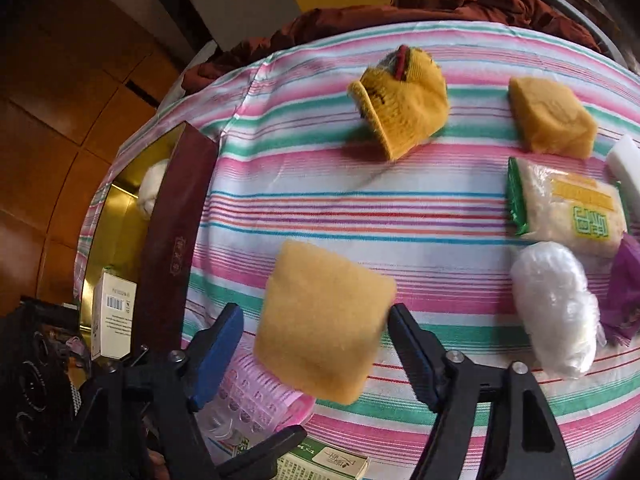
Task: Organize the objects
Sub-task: 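Grasp the yellow sponge with the right gripper while the left holds the pink clip, then carry the pink clip into the gold tray with the left gripper while the right carries the sponge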
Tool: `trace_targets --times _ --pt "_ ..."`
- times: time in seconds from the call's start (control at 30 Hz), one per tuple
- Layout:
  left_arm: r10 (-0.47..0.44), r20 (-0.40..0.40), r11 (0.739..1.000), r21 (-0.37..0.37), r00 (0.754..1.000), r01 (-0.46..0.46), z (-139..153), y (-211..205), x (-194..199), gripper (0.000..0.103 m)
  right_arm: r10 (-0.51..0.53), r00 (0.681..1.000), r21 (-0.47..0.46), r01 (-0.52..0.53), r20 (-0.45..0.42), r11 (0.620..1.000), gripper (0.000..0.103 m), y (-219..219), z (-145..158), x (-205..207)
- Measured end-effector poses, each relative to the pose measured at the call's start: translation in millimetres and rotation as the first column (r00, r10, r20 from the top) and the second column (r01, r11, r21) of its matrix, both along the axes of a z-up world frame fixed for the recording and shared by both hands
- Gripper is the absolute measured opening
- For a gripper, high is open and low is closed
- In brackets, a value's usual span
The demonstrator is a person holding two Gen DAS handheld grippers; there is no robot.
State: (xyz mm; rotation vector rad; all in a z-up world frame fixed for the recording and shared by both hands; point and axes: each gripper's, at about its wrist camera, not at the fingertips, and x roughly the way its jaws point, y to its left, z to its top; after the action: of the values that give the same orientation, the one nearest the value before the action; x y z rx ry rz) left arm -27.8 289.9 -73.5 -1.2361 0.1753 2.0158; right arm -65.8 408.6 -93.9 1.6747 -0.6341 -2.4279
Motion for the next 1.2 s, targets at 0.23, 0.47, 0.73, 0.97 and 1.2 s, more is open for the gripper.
trace_targets --times 0.23,0.47,0.73,0.97,1.2 --pt "0.006 -0.004 1.000 0.008 1.000 -0.006 -1 -4 -2 0.066 -0.087 0.996 0.041 0.088 -0.019 0.995 0.056 23 3 7" --pt "0.034 -0.014 0.998 0.051 0.999 -0.033 14 -16 -3 0.065 -0.069 0.997 0.097 0.071 -0.024 0.993 0.056 21 5 7" --pt "0.056 -0.039 0.995 0.080 0.998 -0.053 33 -27 0 0.066 -0.068 0.997 0.097 0.070 -0.026 0.993 0.056 18 5 7" --pt "0.082 -0.071 0.993 0.094 0.994 -0.075 48 -48 8 0.066 -0.058 0.998 0.124 0.062 -0.031 0.990 0.056 16 7 9" --pt "0.123 -0.117 0.982 0.156 0.985 -0.104 80 -82 16 0.066 -0.027 0.998 0.198 0.037 -0.049 0.980 0.056 6 9 11"
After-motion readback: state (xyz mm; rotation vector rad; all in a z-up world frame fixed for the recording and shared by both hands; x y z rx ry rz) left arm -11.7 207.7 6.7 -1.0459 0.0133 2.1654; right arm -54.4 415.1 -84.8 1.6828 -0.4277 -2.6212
